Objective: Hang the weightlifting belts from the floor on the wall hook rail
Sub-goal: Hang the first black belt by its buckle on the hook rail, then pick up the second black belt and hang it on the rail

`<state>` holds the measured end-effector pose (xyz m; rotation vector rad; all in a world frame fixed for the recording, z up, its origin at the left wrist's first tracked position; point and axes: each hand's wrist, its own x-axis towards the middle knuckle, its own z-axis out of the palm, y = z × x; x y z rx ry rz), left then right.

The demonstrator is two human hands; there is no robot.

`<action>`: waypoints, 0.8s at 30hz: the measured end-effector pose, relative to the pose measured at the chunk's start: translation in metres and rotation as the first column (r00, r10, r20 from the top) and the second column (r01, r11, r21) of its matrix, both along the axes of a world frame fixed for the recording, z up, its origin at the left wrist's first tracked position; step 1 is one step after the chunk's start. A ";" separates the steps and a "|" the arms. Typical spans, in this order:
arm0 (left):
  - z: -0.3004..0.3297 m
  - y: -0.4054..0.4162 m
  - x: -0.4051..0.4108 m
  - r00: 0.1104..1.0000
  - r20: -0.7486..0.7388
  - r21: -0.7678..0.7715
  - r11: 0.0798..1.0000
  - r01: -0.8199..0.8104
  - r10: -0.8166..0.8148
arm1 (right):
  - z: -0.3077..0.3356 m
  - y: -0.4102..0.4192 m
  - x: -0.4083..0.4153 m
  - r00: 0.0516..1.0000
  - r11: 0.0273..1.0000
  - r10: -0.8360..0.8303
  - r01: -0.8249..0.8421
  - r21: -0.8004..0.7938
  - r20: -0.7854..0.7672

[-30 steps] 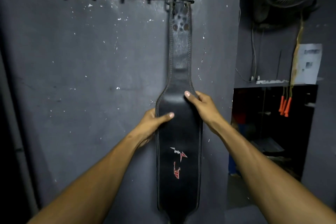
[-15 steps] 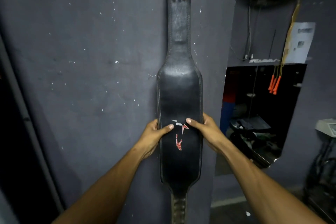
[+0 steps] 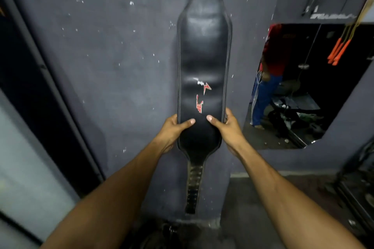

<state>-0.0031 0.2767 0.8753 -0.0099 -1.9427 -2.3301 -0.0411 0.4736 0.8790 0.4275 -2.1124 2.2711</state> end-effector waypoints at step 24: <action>-0.273 -0.054 0.155 0.739 0.603 -0.151 0.953 -0.263 0.300 | -0.285 -0.067 0.098 0.771 0.895 -0.030 -0.262 0.360 0.636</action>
